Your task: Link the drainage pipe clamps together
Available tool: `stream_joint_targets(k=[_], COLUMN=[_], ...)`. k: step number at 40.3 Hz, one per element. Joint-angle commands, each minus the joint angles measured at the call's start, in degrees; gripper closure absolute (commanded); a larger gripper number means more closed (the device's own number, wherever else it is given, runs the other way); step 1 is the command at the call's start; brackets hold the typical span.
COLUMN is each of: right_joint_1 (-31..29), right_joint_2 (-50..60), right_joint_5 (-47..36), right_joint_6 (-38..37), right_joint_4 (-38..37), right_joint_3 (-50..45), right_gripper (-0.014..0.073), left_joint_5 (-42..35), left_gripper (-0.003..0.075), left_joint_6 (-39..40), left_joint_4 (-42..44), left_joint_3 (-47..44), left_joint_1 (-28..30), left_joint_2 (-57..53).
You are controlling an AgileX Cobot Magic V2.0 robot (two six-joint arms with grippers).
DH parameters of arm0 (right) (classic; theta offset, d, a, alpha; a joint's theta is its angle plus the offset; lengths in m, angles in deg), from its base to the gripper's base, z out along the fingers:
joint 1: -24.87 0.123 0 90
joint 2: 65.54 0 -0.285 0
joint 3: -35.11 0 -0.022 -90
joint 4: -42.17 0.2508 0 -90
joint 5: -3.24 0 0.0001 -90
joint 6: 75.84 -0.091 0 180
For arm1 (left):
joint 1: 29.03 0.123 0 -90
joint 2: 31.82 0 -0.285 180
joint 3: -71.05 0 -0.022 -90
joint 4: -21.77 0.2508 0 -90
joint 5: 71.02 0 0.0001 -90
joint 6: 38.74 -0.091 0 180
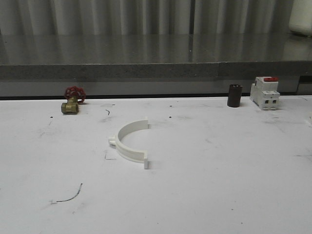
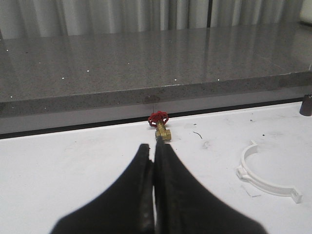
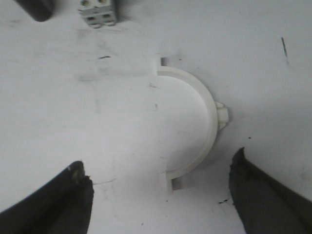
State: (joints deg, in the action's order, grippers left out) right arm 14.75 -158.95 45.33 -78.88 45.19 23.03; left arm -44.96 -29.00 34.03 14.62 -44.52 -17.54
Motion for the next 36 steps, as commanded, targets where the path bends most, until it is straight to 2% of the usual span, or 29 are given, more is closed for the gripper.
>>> stream_joint_targets(k=[1,11,24,36], right_joint_1=[-3.35,-7.15,-7.27,-7.27], right_joint_2=[-2.97,-13.67,-24.55,-29.02], right_joint_5=[0.42,1.76,5.11,6.25], right_joint_6=[0.39,3.04,3.54,3.54], right_joint_4=[-0.59,-0.59,-0.59,-0.51], right_joint_3=[4.84,10.39,18.04,19.67], right_gripper=[0.0003,0.0003,0.0003,0.0003], left_joint_5=[-4.38,-4.38,-4.38,-4.38], left_gripper=[0.0741,0.0741,0.0741,0.0741], left_joint_6=[0.06,0.06,0.06,0.06], left_joint_4=[0.37,0.37,0.37,0.37], left_joint_3=[1.57,1.57,1.57,1.57], left_joint_1=[0.28,0.28,0.28,0.28], left_joint_2=[0.54,0.54,0.54,0.54])
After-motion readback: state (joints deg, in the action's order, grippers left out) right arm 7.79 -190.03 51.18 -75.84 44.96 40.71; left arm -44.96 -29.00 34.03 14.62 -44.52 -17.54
